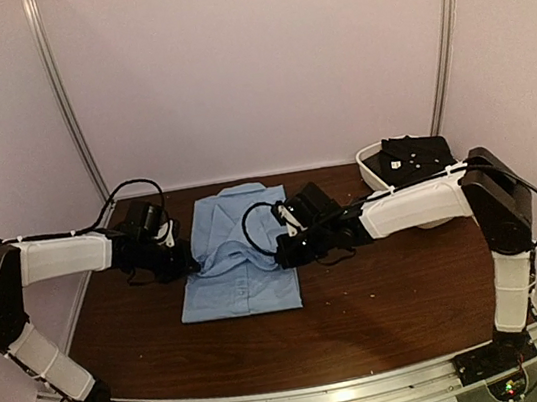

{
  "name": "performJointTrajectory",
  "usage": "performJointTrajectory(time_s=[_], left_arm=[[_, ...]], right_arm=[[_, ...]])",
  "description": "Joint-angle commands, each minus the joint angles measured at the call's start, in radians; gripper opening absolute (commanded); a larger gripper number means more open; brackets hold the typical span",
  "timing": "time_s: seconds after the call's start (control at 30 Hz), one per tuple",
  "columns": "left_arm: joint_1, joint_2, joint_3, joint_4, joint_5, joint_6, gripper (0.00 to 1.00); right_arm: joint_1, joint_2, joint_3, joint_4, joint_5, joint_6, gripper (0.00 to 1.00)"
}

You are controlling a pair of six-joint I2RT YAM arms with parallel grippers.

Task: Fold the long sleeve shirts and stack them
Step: Fold the 2/3-rectangle-folded shirt at the center of the board, then smooth out the square-folded shirt at the center of the board.

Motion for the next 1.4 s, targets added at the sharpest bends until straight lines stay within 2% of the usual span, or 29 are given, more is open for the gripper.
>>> performJointTrajectory(time_s=[0.0,0.07,0.17,0.23,0.37,0.5,0.57,0.63,0.8,0.93,1.03,1.37], left_arm=[[0.031,0.089,0.099,0.057,-0.041,0.014,0.04],[0.055,0.138,0.137,0.055,-0.039,0.015,0.12],[0.082,0.165,0.175,0.057,-0.039,0.024,0.38],[0.096,0.166,0.195,0.056,-0.045,0.042,0.51],[0.121,0.133,0.215,0.033,-0.072,0.063,0.68],[0.132,0.073,0.205,0.011,-0.090,0.083,0.72],[0.130,0.041,0.181,0.008,-0.083,0.081,0.69],[0.127,0.002,0.147,0.011,-0.071,0.078,0.61],[0.069,-0.024,0.065,0.023,-0.048,0.057,0.23],[0.035,0.025,0.036,0.055,-0.031,0.031,0.07],[0.033,0.086,0.059,0.076,-0.044,0.030,0.05],[0.053,0.387,0.355,0.021,-0.146,0.097,0.03]], right_arm=[[-0.057,0.072,0.063,0.026,0.014,-0.004,0.08],[-0.079,0.092,0.096,0.023,0.006,-0.009,0.17],[-0.100,0.108,0.143,-0.009,0.019,-0.027,0.30],[-0.111,0.107,0.173,-0.038,0.033,-0.045,0.37],[-0.121,0.079,0.207,-0.086,0.079,-0.074,0.42],[-0.116,0.040,0.194,-0.108,0.097,-0.087,0.44],[-0.102,0.021,0.183,-0.110,0.102,-0.088,0.44],[-0.077,0.009,0.174,-0.115,0.112,-0.092,0.44],[-0.026,0.035,0.162,-0.078,0.059,-0.088,0.41],[-0.019,0.102,0.194,-0.060,0.011,-0.078,0.33],[-0.024,0.157,0.225,-0.056,-0.001,-0.079,0.29],[-0.097,0.262,0.243,-0.042,-0.045,-0.085,0.27]])
